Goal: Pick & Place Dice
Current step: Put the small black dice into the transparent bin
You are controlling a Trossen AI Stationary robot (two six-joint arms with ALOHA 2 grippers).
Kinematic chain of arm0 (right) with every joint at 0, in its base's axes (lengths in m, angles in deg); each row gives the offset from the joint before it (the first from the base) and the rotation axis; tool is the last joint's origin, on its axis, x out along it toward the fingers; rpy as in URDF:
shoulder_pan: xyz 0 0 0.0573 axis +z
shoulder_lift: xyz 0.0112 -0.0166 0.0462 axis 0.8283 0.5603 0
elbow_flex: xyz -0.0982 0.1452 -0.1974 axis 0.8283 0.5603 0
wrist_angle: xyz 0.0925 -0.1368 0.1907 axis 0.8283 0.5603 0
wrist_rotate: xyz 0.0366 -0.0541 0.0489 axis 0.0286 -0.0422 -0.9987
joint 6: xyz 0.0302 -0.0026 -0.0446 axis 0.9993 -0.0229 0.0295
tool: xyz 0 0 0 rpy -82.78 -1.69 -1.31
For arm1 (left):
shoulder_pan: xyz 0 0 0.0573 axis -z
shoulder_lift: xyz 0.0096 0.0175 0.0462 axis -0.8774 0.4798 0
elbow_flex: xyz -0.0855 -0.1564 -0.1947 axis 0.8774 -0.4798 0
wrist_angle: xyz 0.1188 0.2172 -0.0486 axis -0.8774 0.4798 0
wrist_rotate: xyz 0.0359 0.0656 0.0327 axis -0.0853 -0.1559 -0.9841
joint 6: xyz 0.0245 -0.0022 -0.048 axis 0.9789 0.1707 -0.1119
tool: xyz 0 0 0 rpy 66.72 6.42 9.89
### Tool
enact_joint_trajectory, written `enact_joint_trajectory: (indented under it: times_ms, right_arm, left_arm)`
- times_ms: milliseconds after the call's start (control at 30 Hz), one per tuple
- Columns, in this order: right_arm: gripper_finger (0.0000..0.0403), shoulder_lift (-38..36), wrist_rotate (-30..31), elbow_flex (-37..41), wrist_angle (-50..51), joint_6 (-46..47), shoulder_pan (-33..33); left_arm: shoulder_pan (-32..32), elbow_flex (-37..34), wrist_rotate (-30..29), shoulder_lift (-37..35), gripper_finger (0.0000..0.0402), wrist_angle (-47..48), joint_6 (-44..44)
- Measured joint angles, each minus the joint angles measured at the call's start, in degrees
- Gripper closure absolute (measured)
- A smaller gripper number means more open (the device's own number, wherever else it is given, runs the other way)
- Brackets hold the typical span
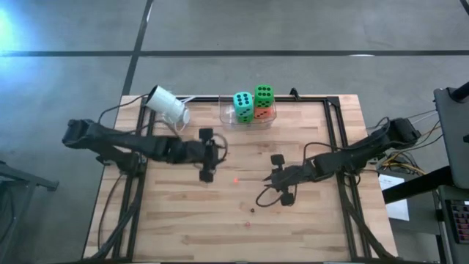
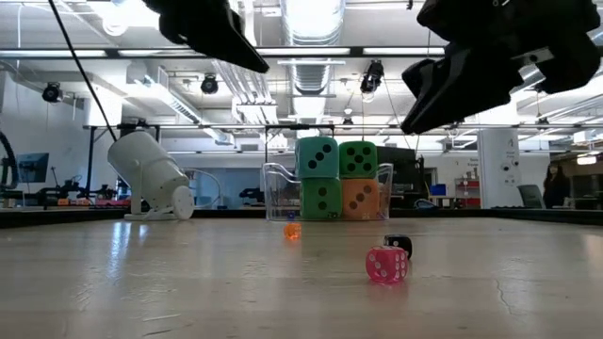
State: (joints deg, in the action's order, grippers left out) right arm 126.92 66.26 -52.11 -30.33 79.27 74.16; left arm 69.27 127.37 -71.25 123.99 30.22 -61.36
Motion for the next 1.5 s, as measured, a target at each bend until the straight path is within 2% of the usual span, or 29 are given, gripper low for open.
enact_joint_trajectory:
  times_ms: [133,300,500,800,1033,1200,1367,1500]
  right_arm:
    - [0.0339,0.0,0.2,-0.4,-0.4,1.7,2.2]
    - [0.0358,1.4,0.5,-4.8,0.9,3.1,5.8]
    - [0.0380,7.6,1.4,-14.4,12.4,9.6,9.9]
    - [0.0394,18.1,1.9,-29.6,28.6,15.0,13.5]
    - [0.0394,24.1,-1.3,-38.3,32.1,13.7,14.0]
    - [0.0394,25.3,-1.5,-40.2,36.8,20.5,13.8]
    - [0.0393,25.3,-1.5,-40.1,36.6,21.1,13.7]
    - [0.0377,25.2,-1.2,-40.1,36.3,21.3,13.1]
  left_arm:
    - [5.9,-2.2,-1.3,-0.6,0.0210,-1.6,-1.2]
    - [11.5,-3.5,-1.4,-0.5,0.0209,-2.9,-1.4]
    - [15.5,-5.5,-2.9,-0.5,0.0206,-7.3,-1.4]
    - [19.4,-5.7,-3.3,-0.5,0.0208,-6.5,-5.6]
    - [23.7,-5.4,-4.2,-0.5,0.0207,-6.9,-6.0]
    - [25.7,-5.4,-4.2,-0.5,0.0211,-7.0,-6.5]
    - [27.0,-5.4,-4.3,-0.5,0.0209,-7.0,-8.8]
    - [27.5,-5.4,-5.5,-0.5,0.0210,-7.1,-9.0]
